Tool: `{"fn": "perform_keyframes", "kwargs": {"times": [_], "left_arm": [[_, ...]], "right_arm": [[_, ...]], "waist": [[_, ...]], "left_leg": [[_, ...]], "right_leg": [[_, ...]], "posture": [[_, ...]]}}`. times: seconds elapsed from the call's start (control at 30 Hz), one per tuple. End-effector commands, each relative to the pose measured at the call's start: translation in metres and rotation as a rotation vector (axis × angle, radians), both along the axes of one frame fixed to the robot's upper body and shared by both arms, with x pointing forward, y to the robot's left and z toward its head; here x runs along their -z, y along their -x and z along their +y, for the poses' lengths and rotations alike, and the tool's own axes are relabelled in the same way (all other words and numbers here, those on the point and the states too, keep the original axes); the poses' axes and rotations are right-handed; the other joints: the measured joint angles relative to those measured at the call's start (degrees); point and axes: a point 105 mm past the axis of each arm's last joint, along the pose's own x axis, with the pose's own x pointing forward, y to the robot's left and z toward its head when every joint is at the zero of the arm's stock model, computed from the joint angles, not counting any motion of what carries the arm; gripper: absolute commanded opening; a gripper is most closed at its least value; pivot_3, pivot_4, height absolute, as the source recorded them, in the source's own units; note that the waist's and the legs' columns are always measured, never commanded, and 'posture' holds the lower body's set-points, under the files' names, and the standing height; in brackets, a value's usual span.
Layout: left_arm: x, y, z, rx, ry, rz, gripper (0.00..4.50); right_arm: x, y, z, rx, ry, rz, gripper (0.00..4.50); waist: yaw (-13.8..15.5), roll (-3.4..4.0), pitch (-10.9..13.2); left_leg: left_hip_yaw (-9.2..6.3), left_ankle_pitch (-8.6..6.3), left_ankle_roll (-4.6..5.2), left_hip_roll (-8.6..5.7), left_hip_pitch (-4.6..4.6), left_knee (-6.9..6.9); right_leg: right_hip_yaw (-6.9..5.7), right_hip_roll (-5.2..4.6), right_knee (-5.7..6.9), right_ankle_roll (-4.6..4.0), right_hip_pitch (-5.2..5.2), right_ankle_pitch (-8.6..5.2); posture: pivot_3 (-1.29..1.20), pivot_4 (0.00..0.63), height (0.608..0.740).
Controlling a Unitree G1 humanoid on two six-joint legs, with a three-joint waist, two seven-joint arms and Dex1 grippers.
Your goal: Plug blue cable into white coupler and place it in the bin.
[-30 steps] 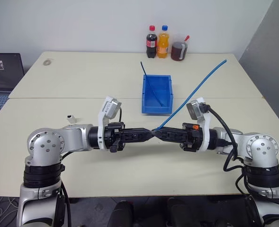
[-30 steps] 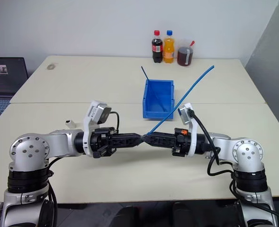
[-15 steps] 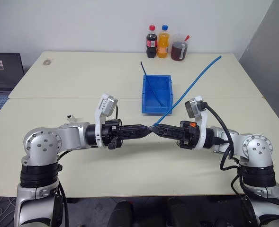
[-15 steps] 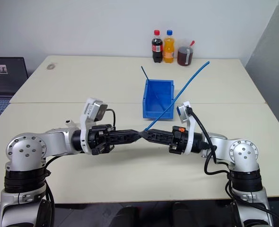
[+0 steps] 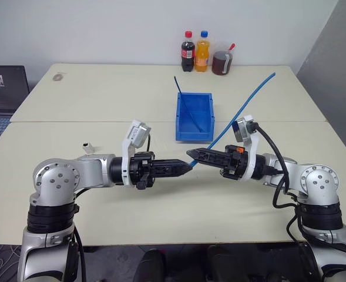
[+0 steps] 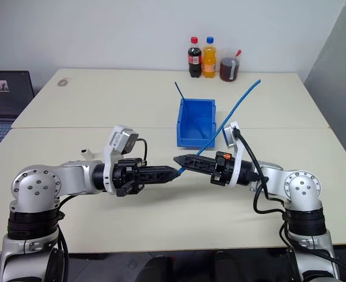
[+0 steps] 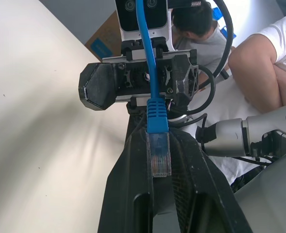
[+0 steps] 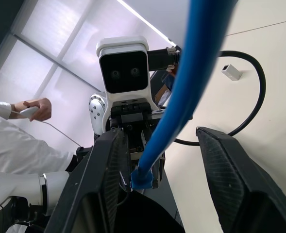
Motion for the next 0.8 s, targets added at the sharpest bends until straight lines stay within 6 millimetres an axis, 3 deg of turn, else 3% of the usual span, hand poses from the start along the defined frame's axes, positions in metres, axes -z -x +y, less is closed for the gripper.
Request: {"fn": "perform_keyframes", "kwargs": {"times": [0.03,0.27,0.6,0.8], "left_arm": [[-0.008,0.005,0.0,0.02,0.021,-0.037,0.24],[-0.008,0.004,-0.001,0.014,0.021,-0.039,0.24],[-0.008,0.005,-0.001,0.012,0.02,-0.04,0.24],[-0.007,0.006,0.0,0.014,0.018,-0.038,0.24]], "right_arm": [[-0.01,0.003,0.0,-0.017,-0.016,-0.048,2.45],[-0.007,0.017,0.004,-0.087,-0.003,-0.052,2.45],[-0.004,0.018,0.006,-0.099,0.002,-0.043,2.45],[-0.005,0.016,0.006,-0.09,-0.015,-0.032,1.32]], "waist": [[0.0,0.0,0.0],[0.0,0.0,0.0],[0.0,0.0,0.0],[0.0,0.0,0.0]], "left_leg": [[0.0,0.0,0.0,0.0,0.0,0.0],[0.01,0.0,0.0,0.0,0.0,0.0],[0.02,0.0,0.0,0.0,0.0,0.0],[0.02,0.0,0.0,0.0,-0.01,-0.01]], "right_leg": [[0.0,0.0,0.0,0.0,0.0,0.0],[0.0,0.0,0.0,0.0,-0.01,0.0],[0.01,0.0,0.0,0.0,-0.02,0.0],[0.0,0.0,0.0,0.0,-0.03,0.0]], "posture": [[0.0,0.15,0.74],[0.0,0.15,0.74],[0.0,0.15,0.74],[0.0,0.15,0.74]]}}
